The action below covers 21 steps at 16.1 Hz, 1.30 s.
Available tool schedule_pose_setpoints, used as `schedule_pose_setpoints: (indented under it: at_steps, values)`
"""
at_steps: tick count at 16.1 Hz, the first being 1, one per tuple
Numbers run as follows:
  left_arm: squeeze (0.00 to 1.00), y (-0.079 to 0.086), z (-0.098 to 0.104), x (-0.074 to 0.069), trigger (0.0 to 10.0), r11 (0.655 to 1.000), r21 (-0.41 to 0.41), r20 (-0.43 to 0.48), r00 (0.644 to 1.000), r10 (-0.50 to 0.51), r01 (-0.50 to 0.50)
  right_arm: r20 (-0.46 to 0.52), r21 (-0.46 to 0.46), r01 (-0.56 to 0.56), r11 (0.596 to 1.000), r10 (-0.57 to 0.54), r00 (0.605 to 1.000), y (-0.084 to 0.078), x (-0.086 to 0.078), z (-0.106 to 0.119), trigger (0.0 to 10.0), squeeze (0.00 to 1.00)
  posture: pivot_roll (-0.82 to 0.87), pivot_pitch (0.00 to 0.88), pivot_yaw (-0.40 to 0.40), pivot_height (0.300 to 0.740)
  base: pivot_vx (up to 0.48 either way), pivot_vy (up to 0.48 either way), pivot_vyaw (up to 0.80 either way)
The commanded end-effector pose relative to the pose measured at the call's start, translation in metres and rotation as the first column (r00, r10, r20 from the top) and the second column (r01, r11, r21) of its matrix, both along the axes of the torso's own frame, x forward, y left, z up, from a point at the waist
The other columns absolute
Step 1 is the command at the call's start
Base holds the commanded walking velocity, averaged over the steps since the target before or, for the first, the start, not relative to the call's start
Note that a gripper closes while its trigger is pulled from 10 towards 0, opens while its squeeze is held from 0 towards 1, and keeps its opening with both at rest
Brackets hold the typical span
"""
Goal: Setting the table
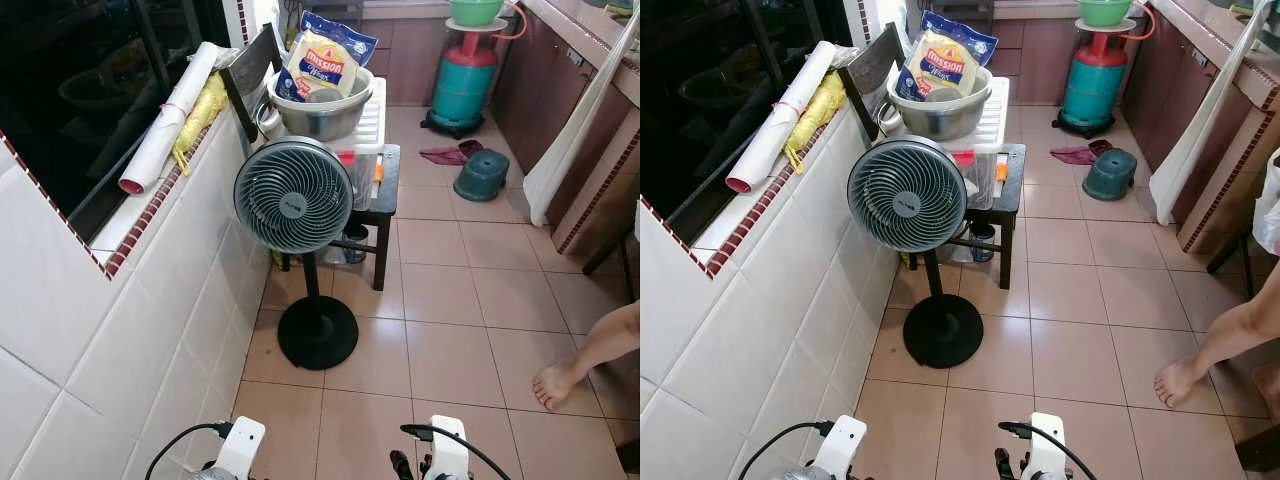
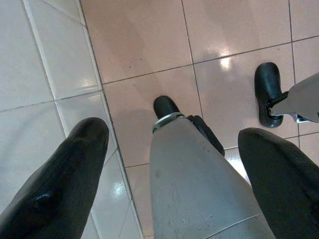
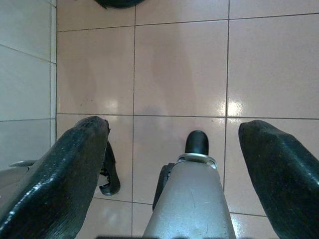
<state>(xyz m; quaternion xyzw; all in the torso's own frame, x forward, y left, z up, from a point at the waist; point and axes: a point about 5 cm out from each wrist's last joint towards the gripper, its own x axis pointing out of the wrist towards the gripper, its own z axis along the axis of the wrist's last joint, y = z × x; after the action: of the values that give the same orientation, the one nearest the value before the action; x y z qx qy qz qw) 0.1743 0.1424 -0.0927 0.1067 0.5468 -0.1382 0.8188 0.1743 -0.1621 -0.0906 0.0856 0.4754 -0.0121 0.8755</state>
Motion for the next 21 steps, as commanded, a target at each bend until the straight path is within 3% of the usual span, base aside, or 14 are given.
schedule_pose_setpoints:
  at_steps: [1, 3, 7, 11, 14, 17, 19, 20, 21]
  values:
    - [0.0, 0.013, 0.019, 0.035, 10.0, 0.989, -0.123, 0.118, 0.988, 0.103, -0.088, -0.088, -0.245, 0.057, 0.968, -0.081, 0.993, -0.047, -0.023, -0.005, 10.0, 0.0, -0.11, 0.0, 0.076, 0.74, 0.0, 0.0, 0.0]
    - [0.0, 0.009, 0.025, 0.047, 10.0, 0.994, -0.074, 0.198, 0.976, 0.092, -0.079, -0.033, -0.165, 0.009, 0.986, -0.015, 0.999, -0.03, -0.005, 0.0, 10.0, 0.0, -0.1, 0.0, 0.064, 0.74, 0.0, 0.0, 0.0]
    - [0.0, 0.01, 0.025, 0.048, 10.0, 0.996, -0.054, 0.2, 0.977, 0.08, -0.071, -0.021, -0.14, -0.004, 0.99, 0.001, 1.0, -0.027, -0.003, 0.001, 10.0, 0.0, -0.11, 0.0, 0.064, 0.74, 0.0, 0.0, 0.0]
    - [0.0, 0.009, 0.027, 0.05, 10.0, 0.99, -0.087, 0.209, 0.97, 0.128, -0.112, 0.03, -0.103, -0.03, 0.994, 0.033, 0.999, -0.021, 0.002, 0.003, 10.0, 0.0, -0.1, 0.0, 0.062, 0.74, 0.0, 0.0, 0.0]
    - [0.0, 0.013, 0.038, 0.066, 10.0, 0.966, -0.166, 0.271, 0.933, 0.237, -0.197, 0.144, -0.034, -0.037, 0.999, 0.041, 0.989, -0.002, 0.03, 0.017, 10.0, 0.0, -0.07, 0.0, 0.056, 0.74, 0.0, 0.0, 0.0]
    - [0.0, 0.019, 0.045, 0.075, 10.0, 0.949, -0.215, 0.327, 0.898, 0.293, -0.231, 0.245, -0.048, -0.124, 0.991, 0.132, 0.961, 0.017, 0.054, 0.031, 10.0, 0.0, -0.02, 0.0, 0.02, 0.74, 0.0, 0.0, 0.0]
    - [0.0, 0.016, 0.056, 0.086, 10.0, 0.95, -0.251, 0.421, 0.863, 0.28, -0.186, 0.308, -0.057, -0.161, 0.985, 0.17, 0.936, 0.02, 0.065, 0.04, 10.0, 0.0, 0.01, 0.0, -0.002, 0.74, 0.0, 0.0, 0.0]
    - [0.0, 0.008, 0.066, 0.095, 10.0, 0.939, -0.314, 0.478, 0.832, 0.283, -0.139, 0.359, -0.074, -0.191, 0.979, 0.205, 0.911, 0.02, 0.072, 0.047, 10.0, 0.0, 0.02, 0.0, -0.01, 0.74, 0.0, 0.0, 0.0]
    - [0.0, 0.006, 0.071, 0.098, 10.0, 0.945, -0.311, 0.523, 0.812, 0.259, -0.101, 0.384, -0.103, -0.195, 0.975, 0.22, 0.897, 0.016, 0.076, 0.051, 10.0, 0.0, 0.02, 0.0, -0.014, 0.74, 0.0, 0.0, 0.0]
